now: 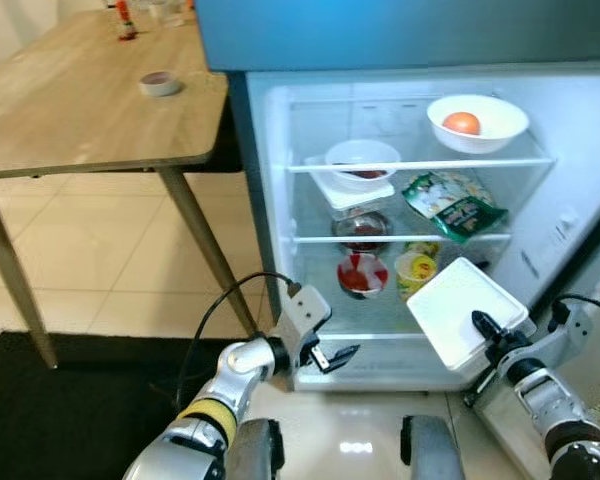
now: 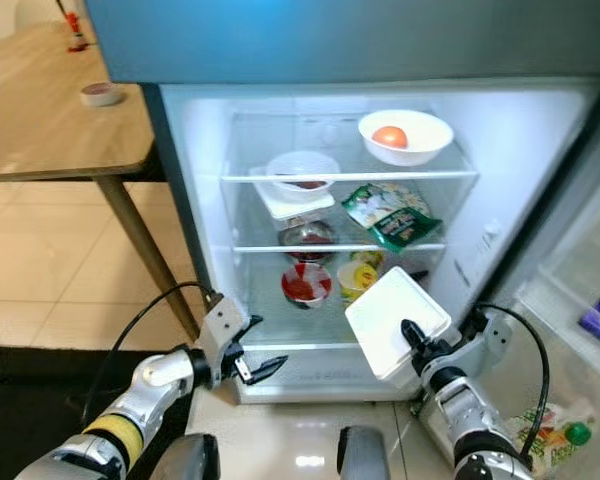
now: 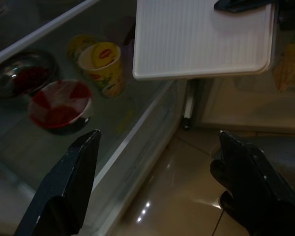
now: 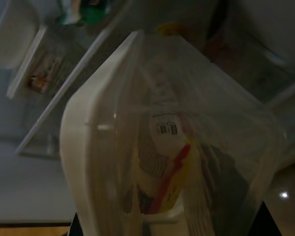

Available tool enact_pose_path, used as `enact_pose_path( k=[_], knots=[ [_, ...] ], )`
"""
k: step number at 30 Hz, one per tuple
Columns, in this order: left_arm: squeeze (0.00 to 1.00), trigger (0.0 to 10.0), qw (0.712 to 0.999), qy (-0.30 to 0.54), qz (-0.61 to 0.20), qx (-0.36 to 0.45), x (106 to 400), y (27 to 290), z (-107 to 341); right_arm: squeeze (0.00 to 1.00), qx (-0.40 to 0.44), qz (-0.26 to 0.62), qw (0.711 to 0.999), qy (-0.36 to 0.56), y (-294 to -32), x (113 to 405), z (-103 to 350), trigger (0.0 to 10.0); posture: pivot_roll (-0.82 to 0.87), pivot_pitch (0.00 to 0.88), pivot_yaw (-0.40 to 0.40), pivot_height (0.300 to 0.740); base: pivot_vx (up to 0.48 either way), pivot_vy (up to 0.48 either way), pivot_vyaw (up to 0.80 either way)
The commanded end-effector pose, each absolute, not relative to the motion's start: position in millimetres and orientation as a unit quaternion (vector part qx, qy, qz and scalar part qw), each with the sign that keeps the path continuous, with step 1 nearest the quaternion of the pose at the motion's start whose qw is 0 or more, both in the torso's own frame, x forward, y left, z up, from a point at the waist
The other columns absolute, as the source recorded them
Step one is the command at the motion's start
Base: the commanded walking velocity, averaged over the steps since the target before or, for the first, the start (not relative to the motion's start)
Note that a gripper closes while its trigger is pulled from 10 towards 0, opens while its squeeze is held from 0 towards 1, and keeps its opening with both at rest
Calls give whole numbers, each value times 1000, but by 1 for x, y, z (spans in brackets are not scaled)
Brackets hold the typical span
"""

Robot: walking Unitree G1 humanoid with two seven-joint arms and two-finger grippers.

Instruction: Restocking fridge

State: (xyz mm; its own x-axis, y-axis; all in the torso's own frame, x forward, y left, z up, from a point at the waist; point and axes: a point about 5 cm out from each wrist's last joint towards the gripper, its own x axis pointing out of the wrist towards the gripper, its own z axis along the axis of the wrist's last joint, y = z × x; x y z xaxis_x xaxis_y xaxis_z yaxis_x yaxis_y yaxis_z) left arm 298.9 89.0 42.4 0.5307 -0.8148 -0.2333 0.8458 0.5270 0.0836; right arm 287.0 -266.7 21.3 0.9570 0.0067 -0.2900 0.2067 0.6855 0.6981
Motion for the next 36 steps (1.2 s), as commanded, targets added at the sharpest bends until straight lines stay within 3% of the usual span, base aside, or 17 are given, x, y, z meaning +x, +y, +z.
enact_pose_path(
  k=[1, 25, 26, 36],
  knots=[
    [0, 10000, 870, 71, -479, 94, 303, 89, 48, 0, 412, -33, 904, 104, -264, 294, 31, 10000, -63, 0, 30, 547, 0, 0, 0],
    [0, 10000, 872, 55, -478, 90, 304, 84, 52, 0, 470, 144, 868, 67, -255, 278, 40, 10000, -77, 0, 34, 457, 0, 0, 0],
    [0, 10000, 872, 54, -479, 90, 304, 84, 52, 0, 483, 178, 855, 64, -255, 270, 41, 10000, -77, 0, 34, 447, 0, 0, 0],
    [0, 10000, 872, 52, -478, 88, 303, 83, 52, 0, 496, 239, 834, 24, -253, 266, 63, 10000, -76, 0, 38, 447, 0, 0, 0]
  ],
)
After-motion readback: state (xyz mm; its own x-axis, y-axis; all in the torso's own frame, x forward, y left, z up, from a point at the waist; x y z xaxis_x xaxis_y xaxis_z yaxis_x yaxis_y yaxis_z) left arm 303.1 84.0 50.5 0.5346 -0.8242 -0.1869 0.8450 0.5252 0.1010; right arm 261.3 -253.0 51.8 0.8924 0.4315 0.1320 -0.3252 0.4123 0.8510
